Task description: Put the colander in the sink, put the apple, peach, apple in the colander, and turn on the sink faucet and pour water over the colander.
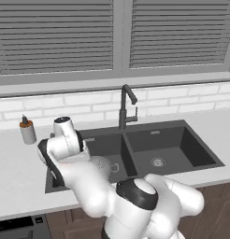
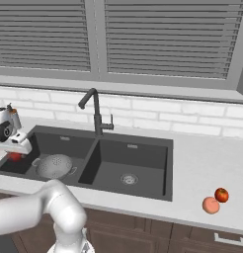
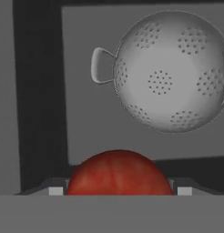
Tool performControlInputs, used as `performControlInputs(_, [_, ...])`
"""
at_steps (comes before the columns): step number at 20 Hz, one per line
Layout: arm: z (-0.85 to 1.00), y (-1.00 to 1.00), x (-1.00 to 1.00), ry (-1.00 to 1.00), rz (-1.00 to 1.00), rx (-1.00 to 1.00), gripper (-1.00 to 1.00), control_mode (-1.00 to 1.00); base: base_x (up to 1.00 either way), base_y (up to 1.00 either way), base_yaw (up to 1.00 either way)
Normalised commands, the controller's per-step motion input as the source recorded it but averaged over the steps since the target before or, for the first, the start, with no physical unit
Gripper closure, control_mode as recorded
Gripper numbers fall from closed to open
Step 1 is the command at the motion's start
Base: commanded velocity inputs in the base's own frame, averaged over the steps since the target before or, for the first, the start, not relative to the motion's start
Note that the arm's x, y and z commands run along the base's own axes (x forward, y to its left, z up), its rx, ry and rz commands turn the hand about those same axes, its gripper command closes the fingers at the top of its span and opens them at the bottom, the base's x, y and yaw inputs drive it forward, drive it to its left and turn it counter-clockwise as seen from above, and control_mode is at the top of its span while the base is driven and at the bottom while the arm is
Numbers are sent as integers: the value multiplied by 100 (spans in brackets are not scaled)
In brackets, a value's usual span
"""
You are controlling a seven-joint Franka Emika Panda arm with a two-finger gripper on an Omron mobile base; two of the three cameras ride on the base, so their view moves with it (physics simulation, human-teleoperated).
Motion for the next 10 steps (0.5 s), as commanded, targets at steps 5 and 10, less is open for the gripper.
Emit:
performControlInputs(5, [0,-86,42,5,0,-16,100,-100,0,0,0])
performControlInputs(10, [-7,-63,49,10,6,-12,100,-100,0,0,0])
